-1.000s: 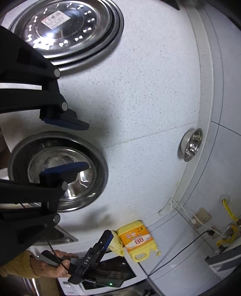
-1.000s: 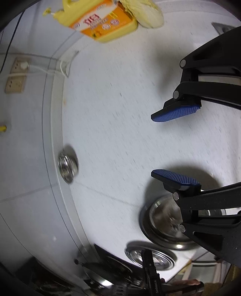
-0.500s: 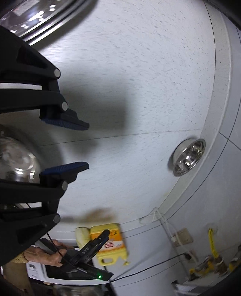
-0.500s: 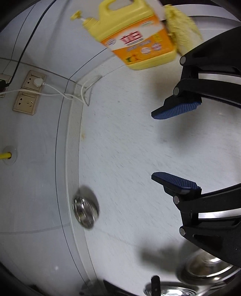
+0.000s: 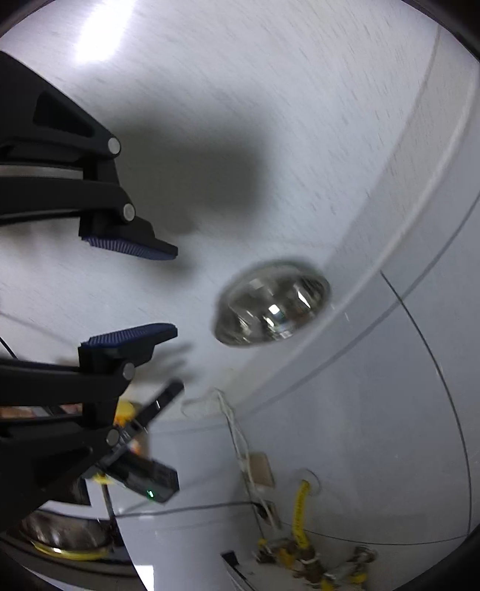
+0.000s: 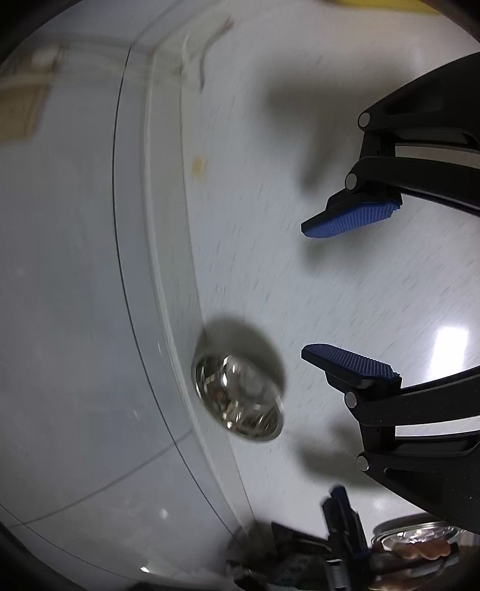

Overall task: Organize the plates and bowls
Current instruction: 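Close the right gripper on the small bowl rim while the left gripper clamps it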

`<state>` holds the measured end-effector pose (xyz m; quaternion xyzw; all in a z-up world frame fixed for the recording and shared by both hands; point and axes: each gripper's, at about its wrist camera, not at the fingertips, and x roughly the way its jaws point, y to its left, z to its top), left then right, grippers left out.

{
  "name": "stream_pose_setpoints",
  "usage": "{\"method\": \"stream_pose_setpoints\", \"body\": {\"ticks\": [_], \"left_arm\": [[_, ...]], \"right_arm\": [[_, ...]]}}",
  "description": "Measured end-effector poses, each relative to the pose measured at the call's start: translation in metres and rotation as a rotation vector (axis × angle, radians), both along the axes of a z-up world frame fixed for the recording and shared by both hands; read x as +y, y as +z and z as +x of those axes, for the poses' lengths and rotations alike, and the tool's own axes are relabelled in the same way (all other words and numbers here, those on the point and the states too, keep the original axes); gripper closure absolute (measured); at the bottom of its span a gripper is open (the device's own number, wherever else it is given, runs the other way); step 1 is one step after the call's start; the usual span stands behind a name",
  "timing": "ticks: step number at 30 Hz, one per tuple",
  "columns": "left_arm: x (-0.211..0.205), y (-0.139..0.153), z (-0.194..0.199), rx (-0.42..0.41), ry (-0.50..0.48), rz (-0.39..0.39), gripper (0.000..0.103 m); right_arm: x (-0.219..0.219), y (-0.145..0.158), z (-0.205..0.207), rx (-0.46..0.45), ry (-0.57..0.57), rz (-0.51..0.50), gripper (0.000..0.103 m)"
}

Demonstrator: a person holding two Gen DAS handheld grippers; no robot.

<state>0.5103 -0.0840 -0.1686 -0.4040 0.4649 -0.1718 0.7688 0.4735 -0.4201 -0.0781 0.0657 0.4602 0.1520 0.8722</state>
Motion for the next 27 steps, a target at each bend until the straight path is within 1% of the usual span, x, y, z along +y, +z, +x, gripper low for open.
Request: {"method": "stream_pose_setpoints", "body": {"ticks": [2,5,8,10,14,17,19,21,22,24,26,27], "left_arm": [[-0.001,0.0,0.014,-0.014,0.008,0.001,0.069],[-0.004,-0.001,0.037,-0.028,0.028,0.055,0.069],[-0.004,-0.007,0.055,-0.026,0.036,0.084,0.069],[-0.009,-0.012,0.066,-0.022,0.029,0.113,0.069],[-0.017,-0.018,0.085,0.0,-0.005,0.138,0.069],[-0.024,-0.022,0.092,0.013,-0.021,0.152,0.069],[-0.027,-0.025,0.095,0.03,-0.026,0.144,0.069],[-0.029,-0.028,0.099,0.042,-0.022,0.144,0.069],[-0.029,-0.029,0.1,0.044,-0.02,0.144,0.069],[-0.032,-0.031,0.101,0.051,-0.02,0.133,0.069],[-0.035,-0.033,0.105,0.059,-0.021,0.113,0.069],[-0.036,-0.034,0.106,0.056,-0.021,0.097,0.071]], "right_arm": [[0.014,-0.005,0.012,0.004,0.035,0.033,0.048],[0.027,-0.012,0.025,0.003,0.051,0.053,0.048],[0.036,-0.017,0.034,0.001,0.067,0.077,0.048],[0.041,-0.021,0.039,0.001,0.077,0.085,0.048],[0.047,-0.03,0.048,0.012,0.083,0.13,0.048],[0.056,-0.036,0.054,0.02,0.099,0.108,0.049],[0.059,-0.036,0.055,0.013,0.105,0.115,0.056],[0.062,-0.037,0.057,0.015,0.116,0.128,0.065],[0.064,-0.037,0.056,0.017,0.124,0.134,0.067],[0.068,-0.036,0.056,0.019,0.145,0.134,0.075],[0.071,-0.037,0.055,0.012,0.154,0.13,0.079],[0.072,-0.037,0.054,0.009,0.157,0.129,0.08]]}}
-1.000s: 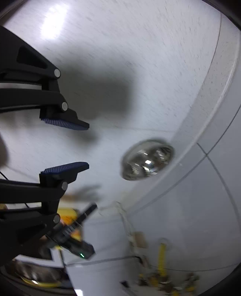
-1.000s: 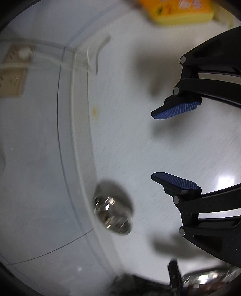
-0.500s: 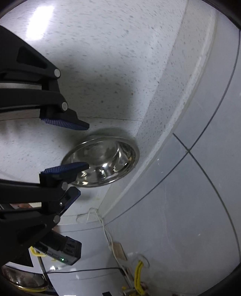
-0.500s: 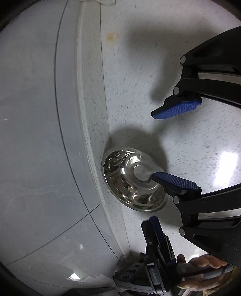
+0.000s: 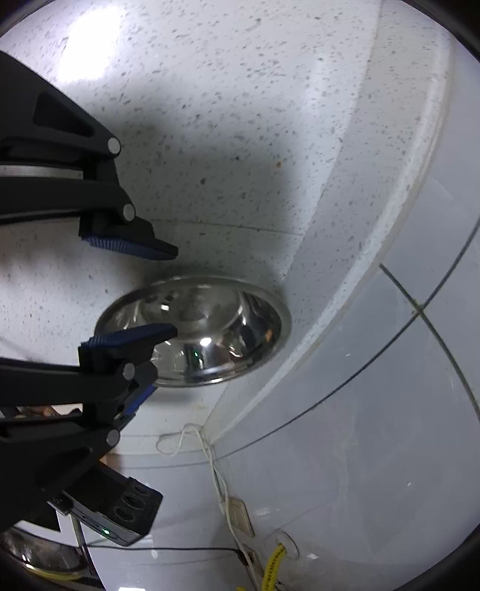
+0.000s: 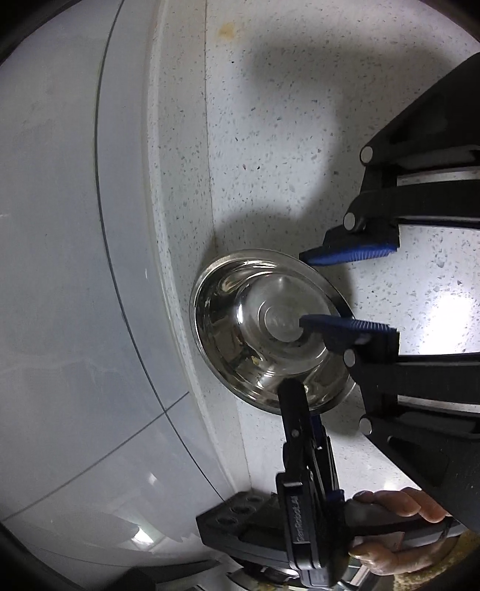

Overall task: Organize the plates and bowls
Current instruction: 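Close the right gripper on the small bowl rim while the left gripper clamps it, then lift and carry the small steel bowl with both grippers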

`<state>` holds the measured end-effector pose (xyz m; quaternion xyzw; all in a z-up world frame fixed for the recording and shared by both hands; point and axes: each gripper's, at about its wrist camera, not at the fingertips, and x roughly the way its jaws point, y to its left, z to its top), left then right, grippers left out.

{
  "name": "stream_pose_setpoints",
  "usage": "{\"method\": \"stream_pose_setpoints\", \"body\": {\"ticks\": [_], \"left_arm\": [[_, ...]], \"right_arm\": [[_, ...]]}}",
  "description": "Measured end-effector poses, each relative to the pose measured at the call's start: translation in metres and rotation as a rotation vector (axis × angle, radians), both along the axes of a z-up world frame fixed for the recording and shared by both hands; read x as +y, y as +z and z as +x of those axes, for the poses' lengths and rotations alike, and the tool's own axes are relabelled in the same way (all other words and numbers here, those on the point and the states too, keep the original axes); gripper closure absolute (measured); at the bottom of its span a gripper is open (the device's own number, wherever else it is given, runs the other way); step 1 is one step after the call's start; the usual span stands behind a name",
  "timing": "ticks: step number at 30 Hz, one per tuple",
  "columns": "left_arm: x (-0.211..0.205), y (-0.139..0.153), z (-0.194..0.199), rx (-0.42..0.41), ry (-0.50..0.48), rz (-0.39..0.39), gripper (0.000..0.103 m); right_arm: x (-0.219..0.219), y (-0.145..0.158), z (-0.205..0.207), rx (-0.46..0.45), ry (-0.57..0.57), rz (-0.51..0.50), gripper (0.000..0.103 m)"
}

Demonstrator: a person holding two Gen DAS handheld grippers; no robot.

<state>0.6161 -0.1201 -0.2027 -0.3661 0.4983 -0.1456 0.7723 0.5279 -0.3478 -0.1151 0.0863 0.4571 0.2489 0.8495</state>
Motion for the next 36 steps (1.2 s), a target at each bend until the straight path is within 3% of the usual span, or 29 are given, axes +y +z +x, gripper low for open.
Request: {"method": "stream_pose_setpoints", "body": {"ticks": [3,6,9,19,36], "left_arm": [[-0.005,0.002,0.0,-0.011,-0.015,-0.01,0.072],[-0.011,0.001,-0.005,-0.002,-0.036,-0.014,0.082],[-0.021,-0.004,-0.015,0.026,-0.068,-0.054,0.086],[-0.068,-0.002,-0.055,0.044,-0.203,-0.078,0.086],[-0.108,0.027,-0.095,0.039,-0.299,-0.081,0.086]], "right_arm": [[0.001,0.002,-0.004,-0.008,0.008,-0.001,0.081],[0.002,0.004,-0.009,-0.01,0.018,-0.031,0.081],[-0.004,0.004,-0.015,-0.006,0.021,-0.036,0.081],[-0.038,0.013,-0.048,-0.002,0.01,-0.079,0.083],[-0.061,0.022,-0.12,0.016,0.009,-0.195,0.083]]}}
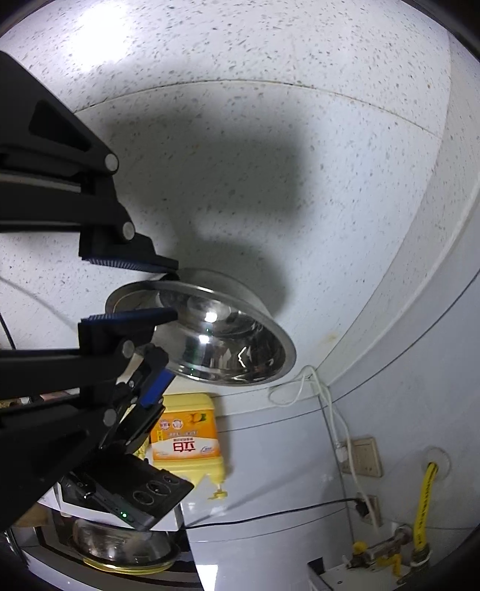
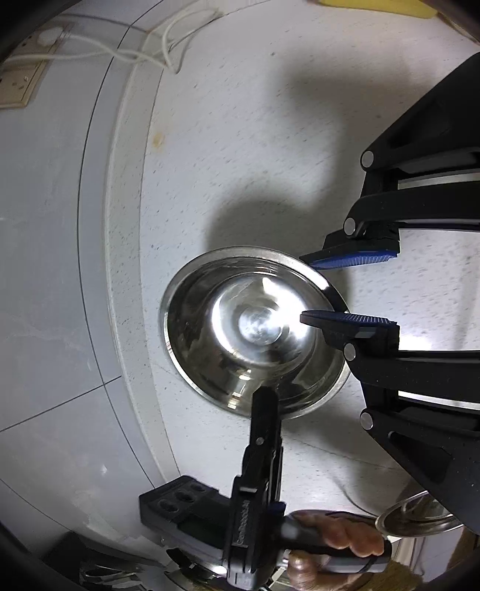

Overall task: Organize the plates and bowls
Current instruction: 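Lift and carry the small steel bowl with both grippers, then carry the small steel bowl with both grippers over the nested bowls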

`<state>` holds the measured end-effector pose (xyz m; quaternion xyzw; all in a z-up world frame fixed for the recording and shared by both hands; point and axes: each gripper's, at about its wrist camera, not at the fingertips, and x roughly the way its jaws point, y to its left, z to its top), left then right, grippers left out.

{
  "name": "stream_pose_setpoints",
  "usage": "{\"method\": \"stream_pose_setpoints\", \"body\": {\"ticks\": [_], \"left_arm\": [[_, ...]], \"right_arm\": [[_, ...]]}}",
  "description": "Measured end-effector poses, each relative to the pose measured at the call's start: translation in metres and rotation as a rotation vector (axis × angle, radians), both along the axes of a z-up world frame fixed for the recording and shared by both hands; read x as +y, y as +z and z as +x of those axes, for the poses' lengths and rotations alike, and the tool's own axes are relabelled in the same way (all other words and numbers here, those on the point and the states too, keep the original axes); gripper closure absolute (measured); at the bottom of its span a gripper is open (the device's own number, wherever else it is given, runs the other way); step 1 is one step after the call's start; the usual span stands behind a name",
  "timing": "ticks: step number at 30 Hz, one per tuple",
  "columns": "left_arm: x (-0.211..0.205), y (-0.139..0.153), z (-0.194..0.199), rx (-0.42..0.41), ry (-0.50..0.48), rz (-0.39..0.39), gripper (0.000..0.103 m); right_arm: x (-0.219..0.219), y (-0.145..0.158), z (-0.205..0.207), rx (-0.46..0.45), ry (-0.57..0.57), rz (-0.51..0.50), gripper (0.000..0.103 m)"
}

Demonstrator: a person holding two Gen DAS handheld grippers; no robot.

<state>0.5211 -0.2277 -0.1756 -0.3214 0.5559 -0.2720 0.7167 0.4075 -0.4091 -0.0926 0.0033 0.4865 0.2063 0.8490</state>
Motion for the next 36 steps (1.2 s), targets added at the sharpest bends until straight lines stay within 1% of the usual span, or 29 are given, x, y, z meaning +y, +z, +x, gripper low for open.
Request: {"method": "stream_pose_setpoints", "body": {"ticks": [4,6,8,14,20,21,26,36], "left_arm": [[-0.001,0.0,0.001,-0.006,0.0,-0.009,0.086],[0.015,-0.003,-0.008,-0.01,-0.012,-0.012,0.086],[0.017,-0.005,-0.012,-0.006,-0.029,-0.02,0.086],[0.006,-0.009,-0.018,0.014,-0.101,-0.038,0.086],[-0.001,-0.017,-0.027,0.035,-0.159,-0.056,0.086],[-0.002,-0.017,-0.029,0.038,-0.183,-0.064,0.086],[-0.006,-0.018,-0.037,0.049,-0.212,-0.059,0.086],[0.001,-0.018,-0.064,0.079,-0.254,-0.044,0.086]], "right_arm": [[-0.004,-0.004,-0.001,0.009,-0.016,-0.004,0.083],[-0.003,-0.005,0.0,0.011,-0.019,-0.001,0.083],[-0.005,-0.006,-0.003,0.008,-0.018,-0.001,0.083],[-0.01,-0.005,-0.01,0.009,-0.014,-0.011,0.083],[-0.01,0.001,-0.028,0.002,0.0,-0.033,0.083],[-0.011,0.001,-0.03,0.004,0.001,-0.035,0.083],[-0.012,0.002,-0.043,0.006,0.0,-0.037,0.083],[-0.006,0.002,-0.07,0.022,-0.004,-0.009,0.083]]}}
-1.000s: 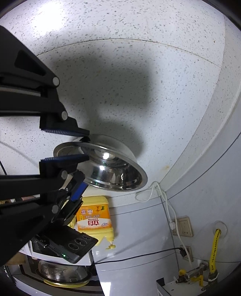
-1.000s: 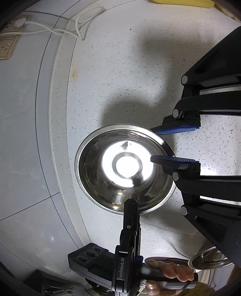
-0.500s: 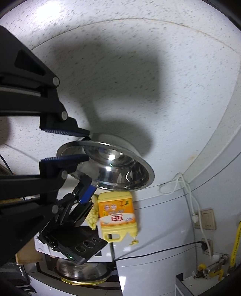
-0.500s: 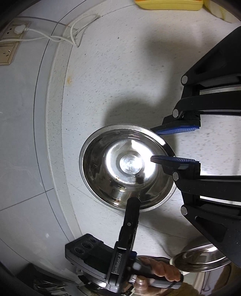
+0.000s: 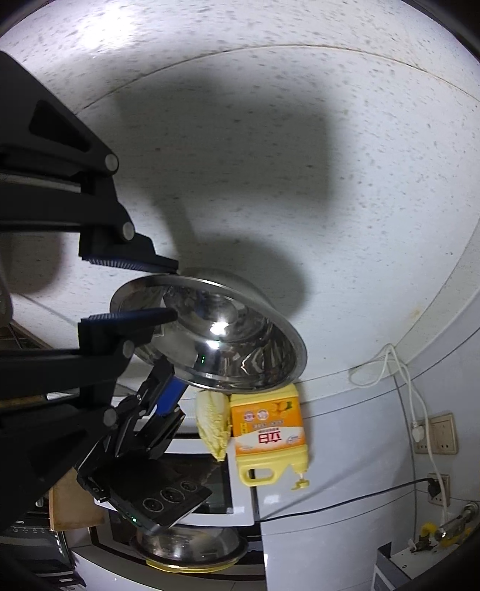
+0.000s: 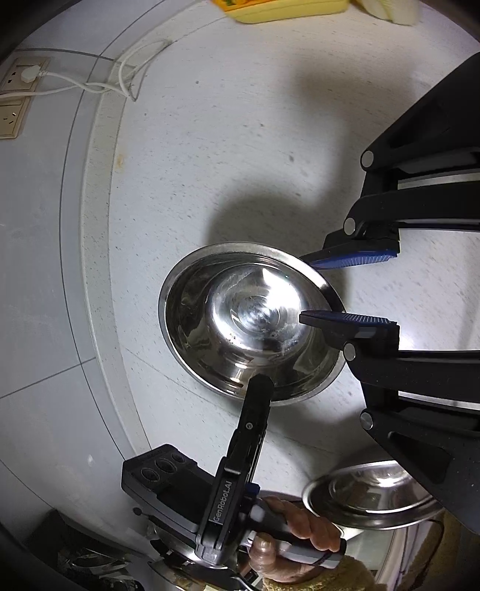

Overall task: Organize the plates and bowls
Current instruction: 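Carry the small steel bowl with both grippers over the nested bowls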

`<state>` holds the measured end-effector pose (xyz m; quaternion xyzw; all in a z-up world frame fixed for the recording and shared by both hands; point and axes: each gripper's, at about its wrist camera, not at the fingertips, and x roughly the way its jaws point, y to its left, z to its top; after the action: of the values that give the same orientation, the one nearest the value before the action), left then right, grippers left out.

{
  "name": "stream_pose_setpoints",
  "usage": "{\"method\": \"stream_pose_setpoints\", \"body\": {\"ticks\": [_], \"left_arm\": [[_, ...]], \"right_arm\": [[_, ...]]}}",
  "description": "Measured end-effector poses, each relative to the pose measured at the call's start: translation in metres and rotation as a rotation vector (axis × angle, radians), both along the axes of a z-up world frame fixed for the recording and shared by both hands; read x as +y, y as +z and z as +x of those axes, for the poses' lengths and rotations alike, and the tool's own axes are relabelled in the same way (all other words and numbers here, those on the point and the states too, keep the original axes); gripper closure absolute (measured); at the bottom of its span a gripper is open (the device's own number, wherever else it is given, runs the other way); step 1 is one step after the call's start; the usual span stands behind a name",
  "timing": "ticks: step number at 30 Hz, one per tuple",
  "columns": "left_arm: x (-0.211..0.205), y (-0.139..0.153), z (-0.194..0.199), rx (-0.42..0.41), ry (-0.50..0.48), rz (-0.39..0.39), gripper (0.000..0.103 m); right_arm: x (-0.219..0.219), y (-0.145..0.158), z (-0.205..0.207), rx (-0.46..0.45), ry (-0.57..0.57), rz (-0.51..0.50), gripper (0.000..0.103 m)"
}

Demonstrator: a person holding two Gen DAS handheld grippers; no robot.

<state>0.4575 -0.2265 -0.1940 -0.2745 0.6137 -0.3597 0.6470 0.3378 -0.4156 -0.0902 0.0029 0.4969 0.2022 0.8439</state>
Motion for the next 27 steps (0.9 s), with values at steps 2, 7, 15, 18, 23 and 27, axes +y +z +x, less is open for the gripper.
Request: {"method": "stream_pose_setpoints", "body": {"ticks": [2,7,15,18,23,27], "left_arm": [[0.001,0.003,-0.005,-0.002,-0.006,-0.008,0.086],[0.011,0.021,-0.02,-0.017,-0.009,-0.038,0.086],[0.063,0.066,-0.079,-0.041,0.021,-0.06,0.086],[0.086,0.08,-0.108,-0.048,0.032,-0.067,0.086],[0.12,0.085,-0.156,-0.027,0.071,-0.096,0.086],[0.134,0.07,-0.184,0.011,0.103,-0.098,0.086]], "right_arm": [[0.001,-0.001,-0.003,0.007,-0.005,-0.004,0.083],[0.006,0.007,-0.008,0.01,-0.023,-0.011,0.083],[0.028,0.042,-0.045,-0.031,0.005,0.025,0.083],[0.046,0.052,-0.067,-0.041,0.03,0.032,0.083],[0.065,0.055,-0.093,-0.034,0.068,0.06,0.083],[0.076,0.045,-0.104,0.002,0.094,0.09,0.083]]}}
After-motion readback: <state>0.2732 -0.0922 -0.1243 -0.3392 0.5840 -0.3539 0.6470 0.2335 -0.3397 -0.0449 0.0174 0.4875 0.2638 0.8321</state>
